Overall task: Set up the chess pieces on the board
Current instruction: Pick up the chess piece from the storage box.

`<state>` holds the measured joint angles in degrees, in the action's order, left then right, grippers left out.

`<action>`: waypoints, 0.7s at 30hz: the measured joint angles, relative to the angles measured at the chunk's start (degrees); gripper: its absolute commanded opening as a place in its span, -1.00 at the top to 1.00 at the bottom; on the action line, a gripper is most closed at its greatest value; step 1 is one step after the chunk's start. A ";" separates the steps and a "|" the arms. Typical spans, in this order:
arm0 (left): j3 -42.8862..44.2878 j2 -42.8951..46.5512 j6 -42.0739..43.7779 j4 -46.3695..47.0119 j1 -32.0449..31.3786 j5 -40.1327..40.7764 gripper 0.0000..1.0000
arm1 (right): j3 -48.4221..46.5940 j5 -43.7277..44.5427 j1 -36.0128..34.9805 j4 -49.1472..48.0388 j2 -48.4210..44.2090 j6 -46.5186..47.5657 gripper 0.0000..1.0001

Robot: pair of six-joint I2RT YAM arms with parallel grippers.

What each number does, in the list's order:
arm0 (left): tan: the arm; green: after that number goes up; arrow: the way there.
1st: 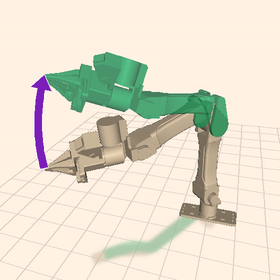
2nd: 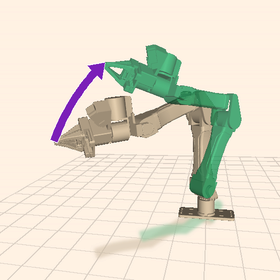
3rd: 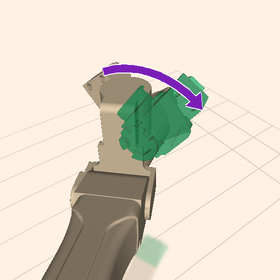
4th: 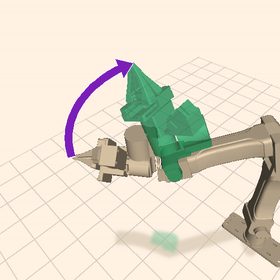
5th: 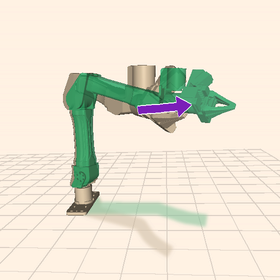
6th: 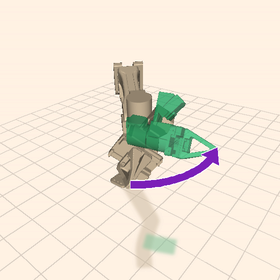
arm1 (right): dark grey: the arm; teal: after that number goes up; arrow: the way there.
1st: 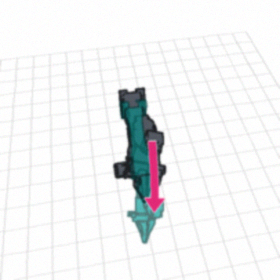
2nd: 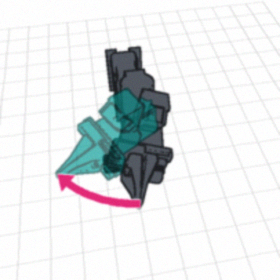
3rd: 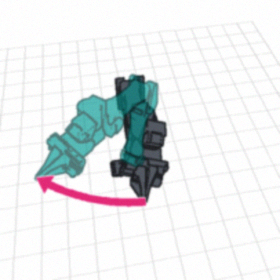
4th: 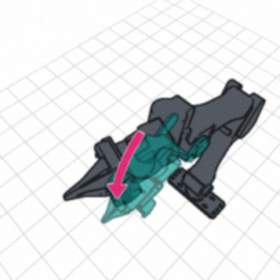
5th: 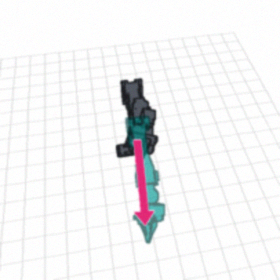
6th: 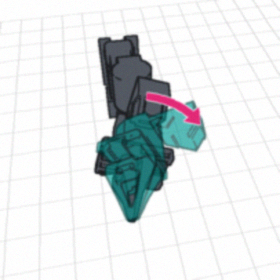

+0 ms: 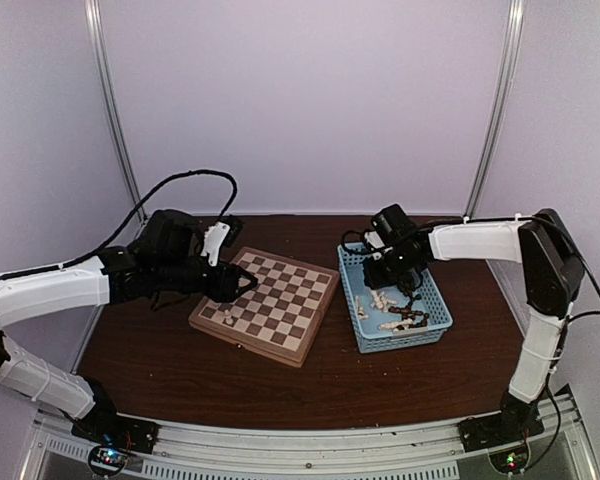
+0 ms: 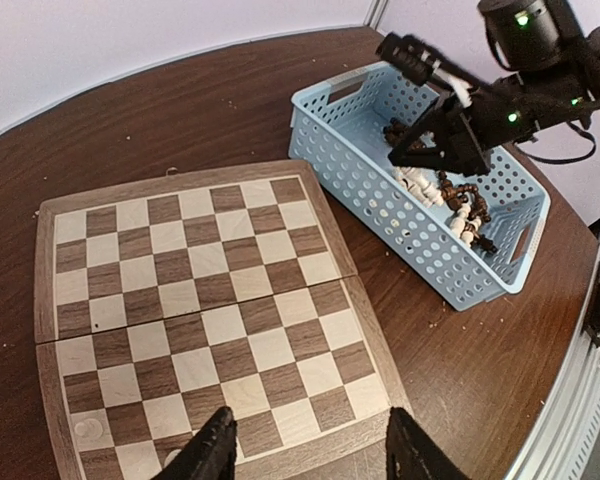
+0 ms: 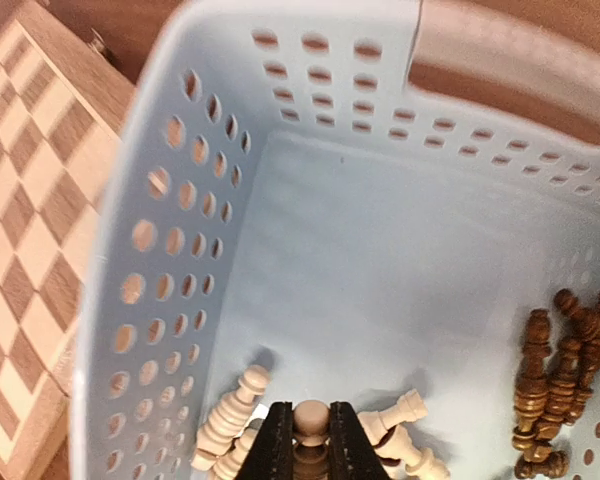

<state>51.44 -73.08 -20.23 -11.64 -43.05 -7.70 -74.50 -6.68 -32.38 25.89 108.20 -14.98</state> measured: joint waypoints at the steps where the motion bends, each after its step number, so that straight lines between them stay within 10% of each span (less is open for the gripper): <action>1: 0.00 0.00 -0.02 0.02 0.00 -0.17 -0.03 | 1.22 -0.02 0.00 -1.70 -2.01 -0.04 0.79; 21: 1.36 -6.95 -1.22 14.60 -5.05 -6.56 -0.17 | 18.71 -19.78 -2.69 -45.97 -21.31 -14.19 0.79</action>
<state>52.80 -80.03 -21.45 2.96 -48.10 -14.26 -55.79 -26.46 -35.07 -20.08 86.89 -29.17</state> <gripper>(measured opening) 0.578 0.111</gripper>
